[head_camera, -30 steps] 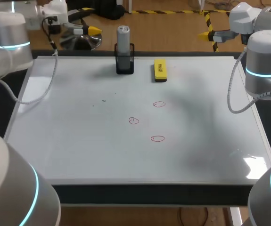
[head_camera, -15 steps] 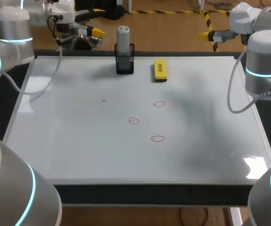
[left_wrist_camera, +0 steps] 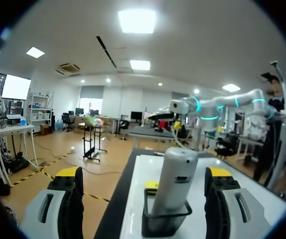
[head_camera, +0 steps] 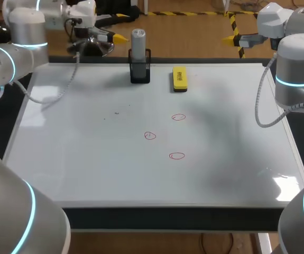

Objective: Pick up the inspection probe, press it on each red-marked spot on the whiteboard one by one, put down the probe, pick up the eraser, and wipe off all the red marks.

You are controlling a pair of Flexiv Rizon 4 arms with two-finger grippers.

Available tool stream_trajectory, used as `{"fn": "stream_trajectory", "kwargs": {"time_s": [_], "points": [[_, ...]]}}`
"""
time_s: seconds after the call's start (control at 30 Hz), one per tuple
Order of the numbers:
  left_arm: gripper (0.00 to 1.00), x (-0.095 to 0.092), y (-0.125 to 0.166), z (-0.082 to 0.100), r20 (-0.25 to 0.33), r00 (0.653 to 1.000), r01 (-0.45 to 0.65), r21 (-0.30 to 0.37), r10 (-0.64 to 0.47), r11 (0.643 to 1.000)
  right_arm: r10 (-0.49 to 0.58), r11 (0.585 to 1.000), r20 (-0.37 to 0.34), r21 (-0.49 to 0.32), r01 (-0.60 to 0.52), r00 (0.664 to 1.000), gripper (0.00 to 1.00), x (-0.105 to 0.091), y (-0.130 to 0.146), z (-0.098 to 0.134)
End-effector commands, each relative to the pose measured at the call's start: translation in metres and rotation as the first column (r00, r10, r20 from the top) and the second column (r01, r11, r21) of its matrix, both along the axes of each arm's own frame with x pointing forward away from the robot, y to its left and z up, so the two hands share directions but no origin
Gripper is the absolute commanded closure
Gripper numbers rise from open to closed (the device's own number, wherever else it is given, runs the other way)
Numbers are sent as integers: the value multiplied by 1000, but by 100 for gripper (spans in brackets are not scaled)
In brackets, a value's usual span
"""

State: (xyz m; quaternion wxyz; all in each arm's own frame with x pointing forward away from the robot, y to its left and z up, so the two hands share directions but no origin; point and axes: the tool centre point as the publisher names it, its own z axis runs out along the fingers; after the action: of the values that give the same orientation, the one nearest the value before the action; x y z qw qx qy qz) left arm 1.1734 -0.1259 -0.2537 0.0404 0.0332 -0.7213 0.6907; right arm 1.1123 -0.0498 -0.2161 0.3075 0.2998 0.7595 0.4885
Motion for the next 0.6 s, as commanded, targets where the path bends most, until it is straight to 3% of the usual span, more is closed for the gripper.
{"fn": "stream_trajectory", "kwargs": {"time_s": [0.03, 0.6], "points": [[0, -5, -8, -1, -3, 1000, -5, 10, 5, 1000, 0, 1000, 0, 0, 0, 1000, 0, 0, 0, 0], [0, -35, -10, -9, -48, 999, 23, 27, -21, 999, 0, 1000, 0, 0, 0, 1000, 0, 0, 0, 0]]}}
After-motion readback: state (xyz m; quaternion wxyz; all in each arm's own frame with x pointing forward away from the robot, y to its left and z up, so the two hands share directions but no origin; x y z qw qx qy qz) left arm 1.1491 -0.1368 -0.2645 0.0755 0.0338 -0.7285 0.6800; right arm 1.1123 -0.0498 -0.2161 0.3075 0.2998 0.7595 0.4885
